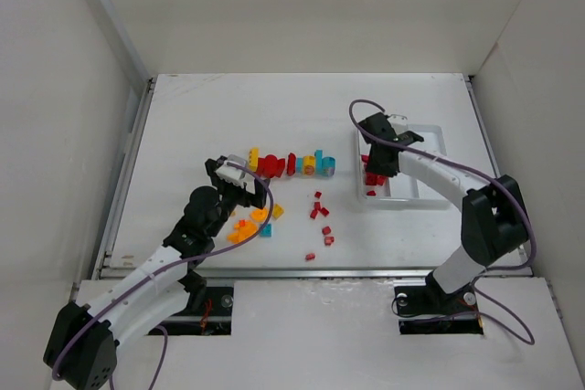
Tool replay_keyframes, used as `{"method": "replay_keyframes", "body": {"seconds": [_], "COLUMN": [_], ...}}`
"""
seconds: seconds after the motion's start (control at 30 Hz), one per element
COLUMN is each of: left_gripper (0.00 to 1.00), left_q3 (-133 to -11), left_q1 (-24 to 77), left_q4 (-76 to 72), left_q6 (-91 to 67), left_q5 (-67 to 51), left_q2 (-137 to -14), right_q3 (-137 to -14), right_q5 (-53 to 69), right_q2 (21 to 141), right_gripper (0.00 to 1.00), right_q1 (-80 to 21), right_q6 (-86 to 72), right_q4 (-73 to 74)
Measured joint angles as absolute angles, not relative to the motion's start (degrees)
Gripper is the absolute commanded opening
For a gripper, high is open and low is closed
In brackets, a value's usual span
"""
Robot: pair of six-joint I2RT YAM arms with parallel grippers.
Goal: Sort the legos into containers by color
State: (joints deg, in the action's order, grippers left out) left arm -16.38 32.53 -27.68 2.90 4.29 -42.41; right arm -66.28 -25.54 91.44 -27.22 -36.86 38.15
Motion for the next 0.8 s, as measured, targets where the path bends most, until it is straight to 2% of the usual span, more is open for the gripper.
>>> {"method": "replay_keyframes", "body": {"seconds": [0.03, 0.07, 0.13, 0.2, 0.27, 0.37, 0.47, 0.5, 0.6, 0.8], "left_gripper": [1.0, 1.0, 1.0, 1.0, 1.0, 1.0, 1.0, 1.0, 1.0, 1.0], "left_q3": [-16.38, -16.38, -16.38, -16.38, -16.38, -16.38, -16.38, -16.38, -16.38, -16.01], "left_q1": [32.53, 32.53, 32.53, 32.53, 32.53, 32.53, 32.53, 32.53, 32.53, 32.53], "left_q4": [-27.66, -27.66, -27.66, -27.66, -27.66, -27.66, -27.68, -27.68, -27.7, -28.08], "left_q6": [2.9, 2.87, 2.9, 2.9, 2.9, 2.96, 3.01, 3.03, 3.11, 3.14], "left_q5": [4.29, 4.25, 4.03, 3.86, 3.7, 3.57, 3.33, 3.29, 3.22, 3.18], "left_q2": [-42.41, -42.41, -42.41, -42.41, -42.41, -42.41, -42.41, -42.41, -42.41, -42.33], "right_q3": [-66.28, -66.28, -66.39, -67.07, -68.1, -69.21, -69.52, -69.6, -69.97, -73.38], "right_q5": [-25.63, -25.65, -25.67, -25.56, -25.26, -25.17, -24.16, -23.07, -17.93, -13.3], "right_q2": [91.96, 92.31, 92.53, 92.53, 92.53, 92.49, 92.33, 92.36, 93.34, 101.06], "right_gripper": [0.48, 0.61, 0.82, 0.88, 0.91, 0.91, 0.87, 0.8, 0.72, 0.71], "right_q1": [-26.87, -26.65, -26.59, -26.59, -26.79, -28.67, -34.3, -36.53, -41.56, -43.86], "right_q6": [-36.75, -36.8, -36.4, -35.64, -34.65, -32.51, -29.58, -28.58, -26.72, -26.85], "right_q4": [38.13, 38.13, 38.17, 38.33, 38.33, 38.15, 37.43, 36.84, 34.81, 31.81]}}
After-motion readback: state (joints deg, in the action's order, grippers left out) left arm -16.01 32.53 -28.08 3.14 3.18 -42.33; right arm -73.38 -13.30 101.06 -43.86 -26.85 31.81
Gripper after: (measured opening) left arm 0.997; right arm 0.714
